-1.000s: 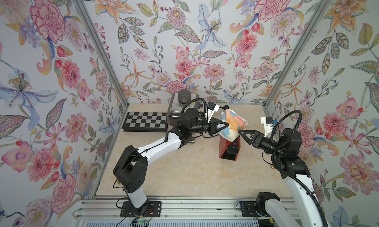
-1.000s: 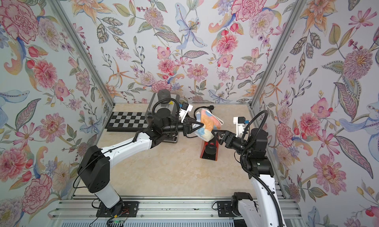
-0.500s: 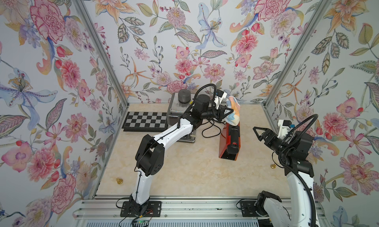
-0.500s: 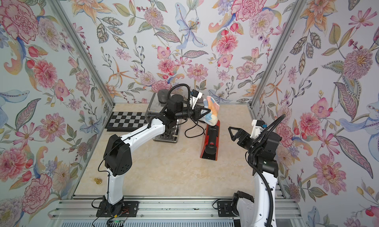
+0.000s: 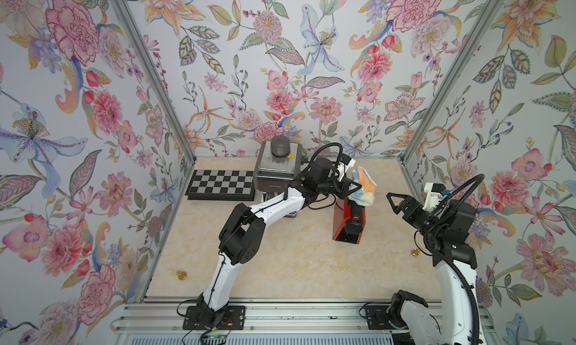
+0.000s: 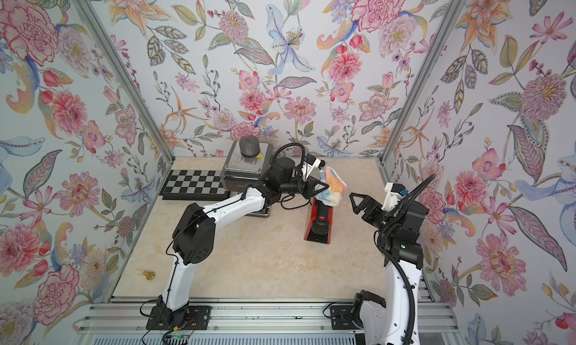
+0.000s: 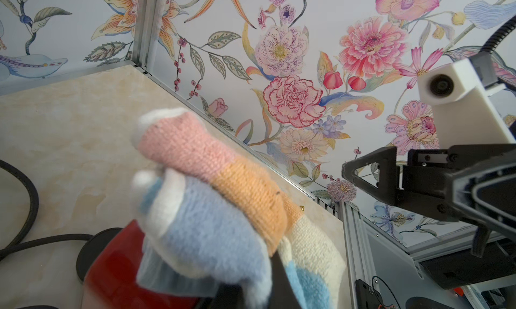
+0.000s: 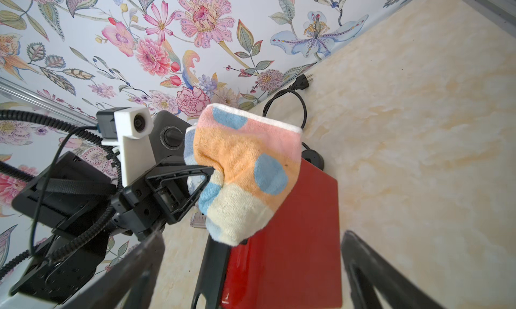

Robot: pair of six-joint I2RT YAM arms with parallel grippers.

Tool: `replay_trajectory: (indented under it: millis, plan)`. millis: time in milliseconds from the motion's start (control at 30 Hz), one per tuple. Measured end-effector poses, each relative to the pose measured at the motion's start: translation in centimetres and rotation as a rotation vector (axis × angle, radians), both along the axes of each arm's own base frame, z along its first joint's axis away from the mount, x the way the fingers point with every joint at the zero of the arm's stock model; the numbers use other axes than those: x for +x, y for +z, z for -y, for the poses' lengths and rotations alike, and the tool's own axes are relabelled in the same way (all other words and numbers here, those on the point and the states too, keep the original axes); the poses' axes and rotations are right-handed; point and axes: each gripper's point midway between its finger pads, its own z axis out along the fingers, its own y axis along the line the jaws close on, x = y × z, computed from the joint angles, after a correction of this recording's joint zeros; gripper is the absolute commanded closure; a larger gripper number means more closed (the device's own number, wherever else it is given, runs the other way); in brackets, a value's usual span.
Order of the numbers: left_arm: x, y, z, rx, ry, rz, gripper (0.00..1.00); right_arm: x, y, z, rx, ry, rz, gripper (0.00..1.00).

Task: Wipe the surface of a coffee machine
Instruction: Wipe the dirt from the surface of the coffee machine.

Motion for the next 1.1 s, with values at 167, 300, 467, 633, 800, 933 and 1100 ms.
replay_trajectory:
  millis: [167,300,467,633,800,933,1100]
  plan:
    - [-4.7,0.6,-3.1,-0.012,-0.013,-0.041,1.0,0.1,-0.4,0.1,0.001,-0.001,-0.012,0.0]
    - [-6.8,-0.6,-5.1,-0.012,-0.006,-0.083,1.0,0.1,-0.4,0.0,-0.002,0.001,-0.012,0.0]
    - [-5.7,-1.3,-6.4,-0.002,0.055,-0.1,1.0,0.1,-0.5,-0.2,-0.001,0.008,-0.016,0.0]
    - [-0.7,-0.5,-8.4,0.035,0.209,-0.079,1.0,0.1,-0.8,-0.3,-0.003,0.012,-0.023,0.0]
    - [3.7,3.1,-8.8,0.029,0.325,0.015,1.0,0.1,-1.1,-0.5,-0.006,0.02,-0.029,0.0]
    - [5.2,3.9,-8.4,0.053,0.356,0.068,1.0,0.1,-1.2,-0.6,-0.009,0.024,-0.029,0.0]
    - [5.4,0.2,-6.9,0.109,0.312,0.052,1.0,0.3,-1.5,-0.9,-0.011,0.034,-0.042,0.0]
